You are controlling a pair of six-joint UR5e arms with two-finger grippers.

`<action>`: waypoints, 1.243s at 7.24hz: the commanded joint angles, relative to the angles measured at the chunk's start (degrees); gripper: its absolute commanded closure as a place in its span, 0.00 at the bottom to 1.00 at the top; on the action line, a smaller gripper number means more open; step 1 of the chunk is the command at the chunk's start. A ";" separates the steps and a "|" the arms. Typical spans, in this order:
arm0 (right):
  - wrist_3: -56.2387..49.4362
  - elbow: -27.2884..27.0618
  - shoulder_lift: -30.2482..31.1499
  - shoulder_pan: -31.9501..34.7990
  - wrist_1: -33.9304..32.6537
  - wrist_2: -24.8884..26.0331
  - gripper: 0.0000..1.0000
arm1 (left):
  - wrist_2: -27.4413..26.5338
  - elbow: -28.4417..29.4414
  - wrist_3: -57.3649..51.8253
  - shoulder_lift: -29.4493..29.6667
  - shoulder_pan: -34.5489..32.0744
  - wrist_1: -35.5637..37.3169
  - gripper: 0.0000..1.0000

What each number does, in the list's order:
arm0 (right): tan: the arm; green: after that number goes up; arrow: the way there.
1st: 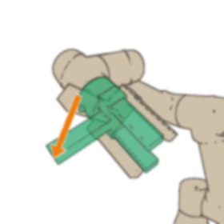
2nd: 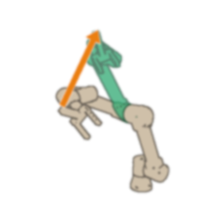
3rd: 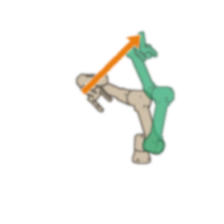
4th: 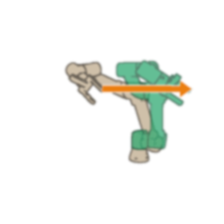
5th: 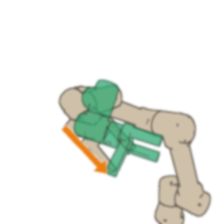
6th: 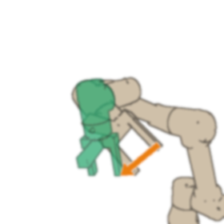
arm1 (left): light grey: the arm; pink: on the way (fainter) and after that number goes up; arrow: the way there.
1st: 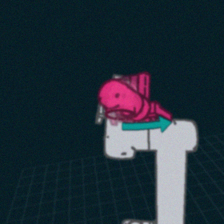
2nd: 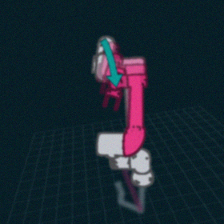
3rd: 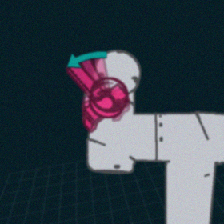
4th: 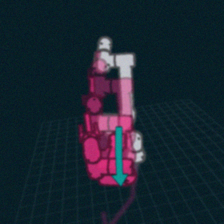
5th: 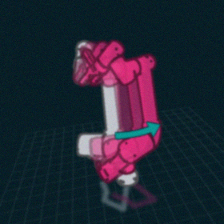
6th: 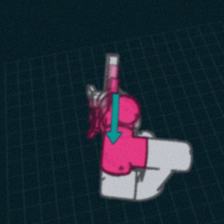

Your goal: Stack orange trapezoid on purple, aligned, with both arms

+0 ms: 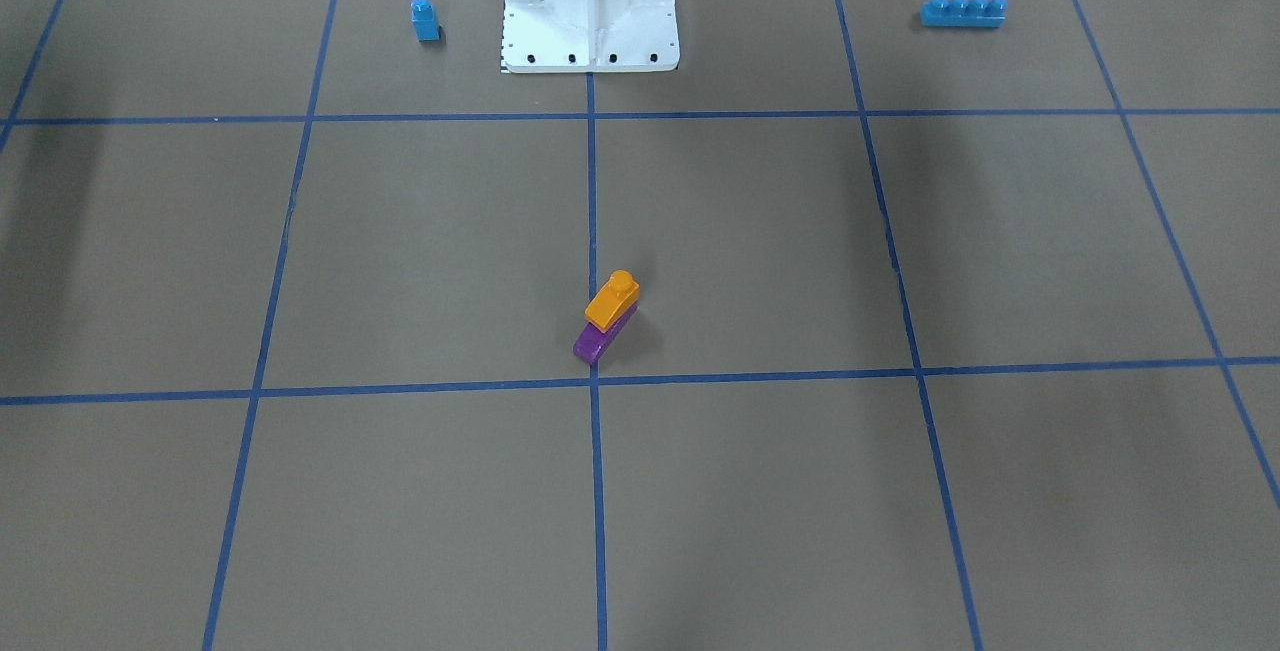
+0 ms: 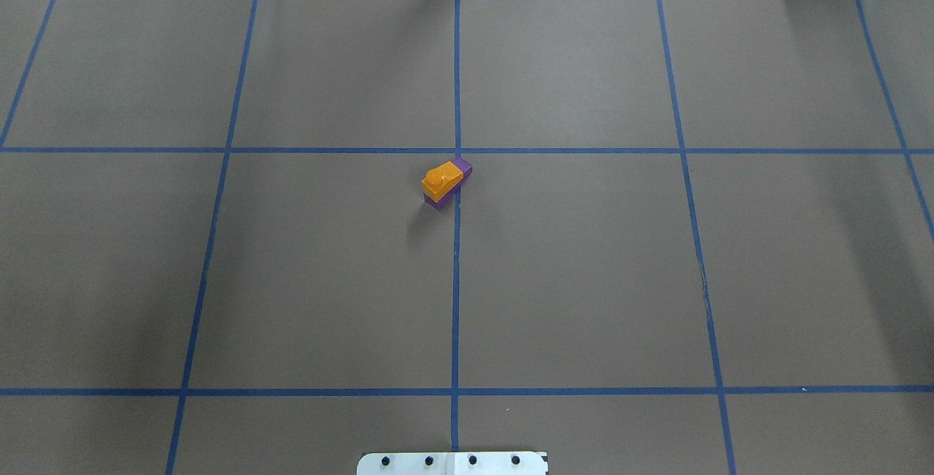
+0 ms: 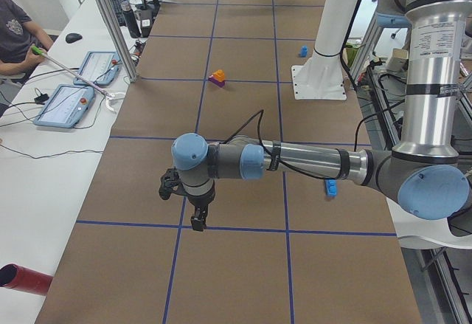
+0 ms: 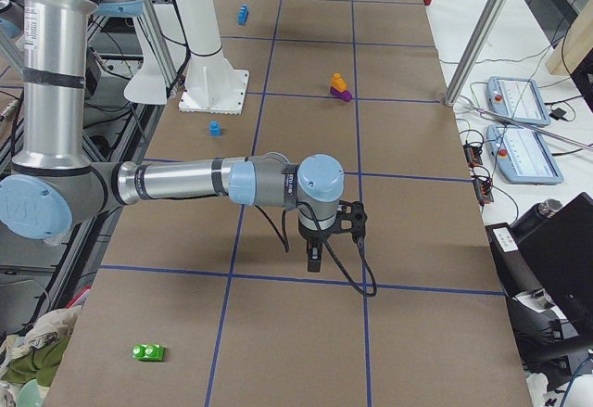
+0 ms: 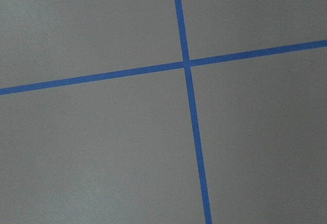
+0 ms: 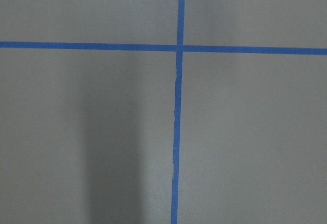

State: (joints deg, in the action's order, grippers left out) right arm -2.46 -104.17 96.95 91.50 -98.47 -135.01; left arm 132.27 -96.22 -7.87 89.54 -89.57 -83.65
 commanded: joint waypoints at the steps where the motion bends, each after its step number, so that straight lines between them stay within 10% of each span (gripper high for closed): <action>1: 0.35 0.54 0.00 0.00 0.03 0.10 0.00 | 0.00 0.67 0.04 0.46 -0.16 -0.10 0.00; 9: 0.53 0.45 -0.18 0.00 0.29 0.54 0.00 | 4.57 0.85 0.04 0.81 -0.34 -0.19 0.00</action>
State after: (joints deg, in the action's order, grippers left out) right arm -1.93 -103.71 96.80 91.50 -98.18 -134.49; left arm 136.81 -95.41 -7.82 90.29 -89.91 -83.85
